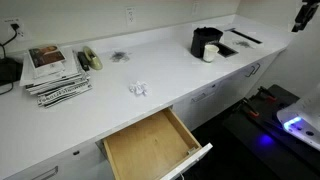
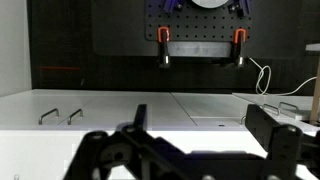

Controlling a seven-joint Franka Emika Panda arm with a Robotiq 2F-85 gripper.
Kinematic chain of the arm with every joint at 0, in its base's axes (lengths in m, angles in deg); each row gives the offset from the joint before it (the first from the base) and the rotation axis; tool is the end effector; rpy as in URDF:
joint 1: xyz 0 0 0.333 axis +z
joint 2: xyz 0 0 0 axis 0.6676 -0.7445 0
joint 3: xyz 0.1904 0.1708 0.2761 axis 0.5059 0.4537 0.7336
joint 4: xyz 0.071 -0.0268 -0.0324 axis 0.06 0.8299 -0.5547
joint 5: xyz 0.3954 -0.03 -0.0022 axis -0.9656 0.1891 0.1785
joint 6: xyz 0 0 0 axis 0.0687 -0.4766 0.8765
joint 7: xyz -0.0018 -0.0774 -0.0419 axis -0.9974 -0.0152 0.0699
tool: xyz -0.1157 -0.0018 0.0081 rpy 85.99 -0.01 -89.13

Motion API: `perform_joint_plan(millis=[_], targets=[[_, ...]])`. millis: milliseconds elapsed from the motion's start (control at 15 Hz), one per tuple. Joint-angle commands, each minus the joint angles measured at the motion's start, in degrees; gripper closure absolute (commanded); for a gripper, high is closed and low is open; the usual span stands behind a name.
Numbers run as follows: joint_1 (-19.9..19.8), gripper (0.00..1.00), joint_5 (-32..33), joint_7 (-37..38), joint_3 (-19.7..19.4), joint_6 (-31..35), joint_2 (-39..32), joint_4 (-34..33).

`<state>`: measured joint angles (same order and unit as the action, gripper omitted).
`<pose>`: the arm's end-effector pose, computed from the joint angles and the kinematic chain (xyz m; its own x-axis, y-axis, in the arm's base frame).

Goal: Put the paper on the countertop in the black waste bin

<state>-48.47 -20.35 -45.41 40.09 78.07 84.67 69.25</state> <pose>0.2485 -0.1319 0.5323 0.9845 0.0285 -0.1729 0.0146 -0.9966 -0.0812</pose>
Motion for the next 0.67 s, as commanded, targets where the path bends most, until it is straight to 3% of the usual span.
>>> perform_joint_plan(millis=[0, 400, 600], targets=[[-0.2, 0.00, -0.1, -0.1, 0.1, -0.1, -0.1, -0.1], [0.5, 0.00, -0.9, 0.3, 0.8, 0.1, 0.1, 0.3], [4.1, 0.00, -7.7, 2.0, 4.0, 1.6, 1.4, 2.0]])
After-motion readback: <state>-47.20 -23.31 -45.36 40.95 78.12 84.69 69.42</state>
